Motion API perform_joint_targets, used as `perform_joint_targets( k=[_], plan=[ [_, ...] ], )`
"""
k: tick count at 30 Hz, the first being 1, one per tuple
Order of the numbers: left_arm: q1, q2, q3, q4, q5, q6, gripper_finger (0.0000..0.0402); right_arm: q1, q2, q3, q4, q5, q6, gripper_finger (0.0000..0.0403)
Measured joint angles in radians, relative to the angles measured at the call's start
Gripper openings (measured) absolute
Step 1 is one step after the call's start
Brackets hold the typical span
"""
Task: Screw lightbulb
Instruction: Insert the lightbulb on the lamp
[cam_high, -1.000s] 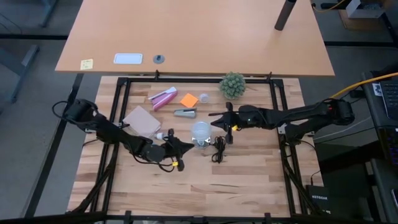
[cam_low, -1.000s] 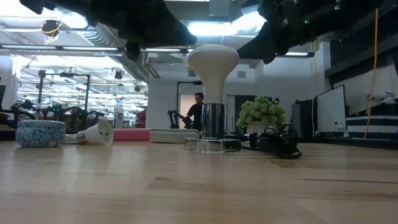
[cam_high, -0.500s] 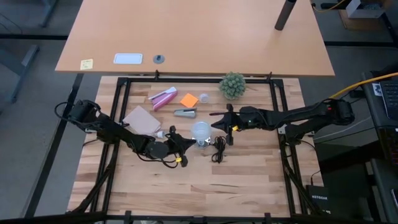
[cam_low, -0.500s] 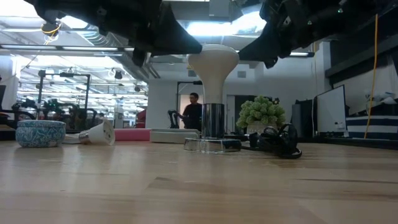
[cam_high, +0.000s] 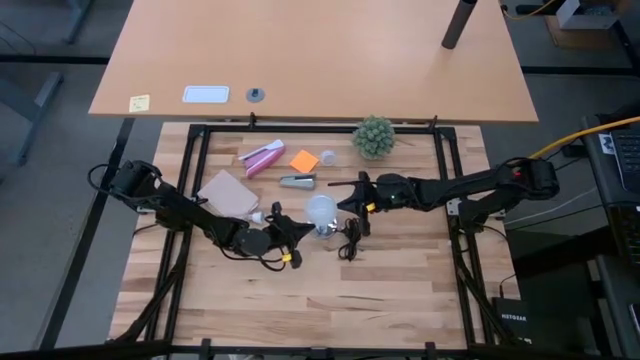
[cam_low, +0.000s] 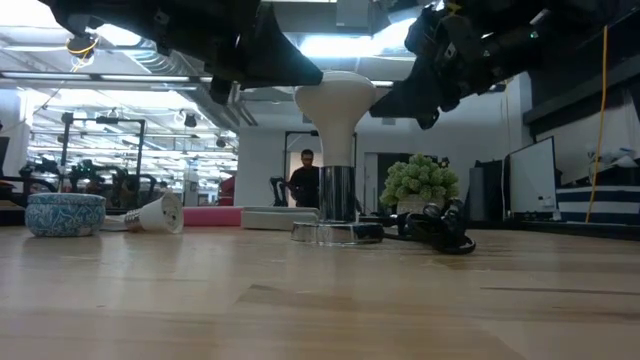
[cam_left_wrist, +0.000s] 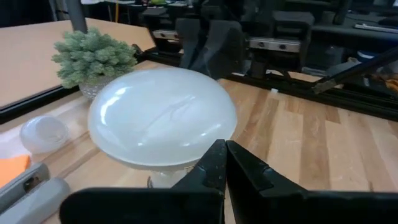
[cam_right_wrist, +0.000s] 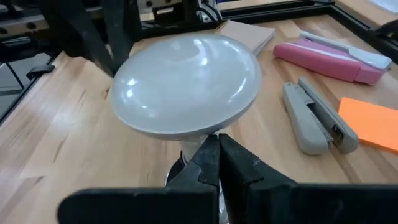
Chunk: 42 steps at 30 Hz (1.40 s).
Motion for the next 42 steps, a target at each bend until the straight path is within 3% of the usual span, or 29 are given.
perform_joint_targets(
  k=[8, 21, 30, 40, 42],
  plan=[
    [0.000, -0.002, 0.000, -0.046, -0.064, -0.008, 0.0001, 0.001, 0.000, 0.000, -0.001, -0.044, 0.036, 0.0005],
    [0.005, -0.002, 0.000, -0.053, -0.168, -0.004, 0.0001, 0.132, 0.000, 0.002, 0.050, -0.026, 0.055, 0.0005],
    [0.019, -0.002, 0.000, -0.041, -0.174, 0.019, 0.0001, 0.180, -0.001, 0.002, 0.064, 0.003, 0.052, 0.0005],
    [-0.045, -0.057, 0.000, -0.018, -0.177, 0.050, 0.0001, 0.177, -0.176, 0.002, 0.024, 0.006, -0.010, 0.0005],
    [-0.062, -0.058, 0.000, -0.019, -0.171, 0.049, 0.0001, 0.177, -0.218, 0.002, -0.014, 0.054, -0.045, 0.0005]
  ],
)
